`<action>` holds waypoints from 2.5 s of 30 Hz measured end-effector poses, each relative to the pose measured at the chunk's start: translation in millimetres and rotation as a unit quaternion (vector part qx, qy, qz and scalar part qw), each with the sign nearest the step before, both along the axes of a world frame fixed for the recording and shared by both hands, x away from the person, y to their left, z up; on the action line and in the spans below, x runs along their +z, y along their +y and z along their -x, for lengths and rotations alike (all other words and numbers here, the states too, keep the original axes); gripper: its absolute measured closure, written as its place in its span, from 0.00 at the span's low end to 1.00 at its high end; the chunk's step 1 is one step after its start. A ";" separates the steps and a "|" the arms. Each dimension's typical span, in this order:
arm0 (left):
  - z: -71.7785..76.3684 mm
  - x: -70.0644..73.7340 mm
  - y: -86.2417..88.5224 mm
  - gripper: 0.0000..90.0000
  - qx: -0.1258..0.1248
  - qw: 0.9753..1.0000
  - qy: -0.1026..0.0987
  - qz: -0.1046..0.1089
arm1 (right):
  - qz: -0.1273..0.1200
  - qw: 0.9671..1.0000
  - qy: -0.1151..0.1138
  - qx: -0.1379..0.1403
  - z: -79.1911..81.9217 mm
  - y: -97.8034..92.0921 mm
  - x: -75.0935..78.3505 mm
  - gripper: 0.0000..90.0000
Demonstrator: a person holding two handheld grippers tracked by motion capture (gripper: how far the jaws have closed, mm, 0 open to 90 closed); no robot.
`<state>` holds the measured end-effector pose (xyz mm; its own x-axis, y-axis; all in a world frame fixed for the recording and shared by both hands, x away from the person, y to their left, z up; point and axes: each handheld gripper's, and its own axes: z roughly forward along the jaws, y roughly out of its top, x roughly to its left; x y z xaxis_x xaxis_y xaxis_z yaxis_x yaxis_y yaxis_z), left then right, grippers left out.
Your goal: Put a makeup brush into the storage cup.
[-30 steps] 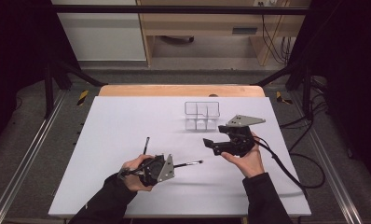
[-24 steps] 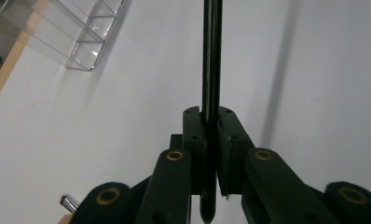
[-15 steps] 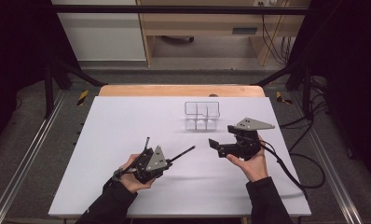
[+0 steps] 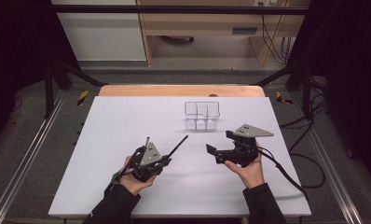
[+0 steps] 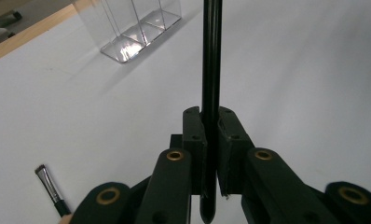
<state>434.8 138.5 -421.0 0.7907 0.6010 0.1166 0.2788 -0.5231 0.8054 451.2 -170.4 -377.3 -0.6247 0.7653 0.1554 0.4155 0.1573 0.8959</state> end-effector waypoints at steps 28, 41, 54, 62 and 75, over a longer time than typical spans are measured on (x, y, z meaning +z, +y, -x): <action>3.0 -3.2 -28.9 0.92 0.073 0.995 0.009 0.070 | -0.081 0.997 -0.003 0.004 4.2 26.1 -8.9 0.15; 6.1 -7.8 -36.1 0.92 0.088 0.991 0.020 0.097 | -0.105 0.994 0.004 0.012 3.4 45.9 -13.7 0.27; 7.4 -9.0 -41.3 0.92 0.095 0.989 0.022 0.110 | -0.128 0.991 0.023 0.010 -2.0 54.3 -22.4 0.37; 8.0 -10.8 -45.8 0.92 0.093 0.989 0.026 0.110 | -0.136 0.990 0.037 0.007 -5.1 57.6 -26.3 0.50; 9.5 -11.7 -49.8 0.92 0.094 0.988 0.031 0.115 | -0.165 0.985 0.050 0.015 -6.7 60.2 -28.0 0.75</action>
<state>425.3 88.7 -432.7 0.6641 0.7428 -0.0850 0.4064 -0.2632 0.8750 457.9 -110.2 -405.3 -0.6150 0.6441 0.4548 0.5037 -0.1229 0.8551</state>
